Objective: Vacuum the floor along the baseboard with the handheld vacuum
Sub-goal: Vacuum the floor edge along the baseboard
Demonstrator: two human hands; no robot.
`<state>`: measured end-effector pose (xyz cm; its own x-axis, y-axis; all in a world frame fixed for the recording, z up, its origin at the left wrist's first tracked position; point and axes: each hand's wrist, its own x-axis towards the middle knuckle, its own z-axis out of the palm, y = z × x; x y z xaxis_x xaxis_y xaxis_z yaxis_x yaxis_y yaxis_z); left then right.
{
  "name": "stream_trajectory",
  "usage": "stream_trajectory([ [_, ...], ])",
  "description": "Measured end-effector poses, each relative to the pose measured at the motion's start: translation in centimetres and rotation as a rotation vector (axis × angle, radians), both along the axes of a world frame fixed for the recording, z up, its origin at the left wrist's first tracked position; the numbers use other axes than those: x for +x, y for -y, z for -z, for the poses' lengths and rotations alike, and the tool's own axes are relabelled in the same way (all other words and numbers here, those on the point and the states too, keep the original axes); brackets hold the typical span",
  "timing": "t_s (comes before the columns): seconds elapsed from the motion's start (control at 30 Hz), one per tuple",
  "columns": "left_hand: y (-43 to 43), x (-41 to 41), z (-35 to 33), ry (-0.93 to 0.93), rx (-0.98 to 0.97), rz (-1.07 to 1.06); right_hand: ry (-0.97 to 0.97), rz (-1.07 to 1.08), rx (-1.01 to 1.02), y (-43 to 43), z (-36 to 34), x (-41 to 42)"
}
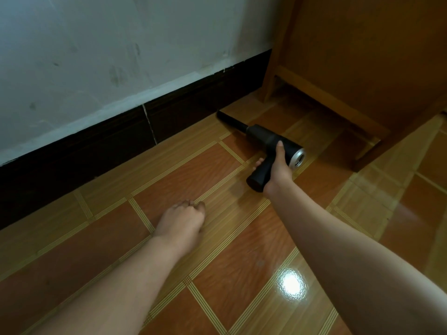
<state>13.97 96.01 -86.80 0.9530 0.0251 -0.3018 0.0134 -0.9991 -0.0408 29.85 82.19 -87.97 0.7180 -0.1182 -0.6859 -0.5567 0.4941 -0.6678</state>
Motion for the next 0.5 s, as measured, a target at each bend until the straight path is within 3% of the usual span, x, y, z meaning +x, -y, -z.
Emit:
stream_trajectory([
  [0.5,-0.2,0.0,0.0,0.002,-0.021,-0.011,0.099,0.085,-0.010,0.3,-1.1,3.4],
])
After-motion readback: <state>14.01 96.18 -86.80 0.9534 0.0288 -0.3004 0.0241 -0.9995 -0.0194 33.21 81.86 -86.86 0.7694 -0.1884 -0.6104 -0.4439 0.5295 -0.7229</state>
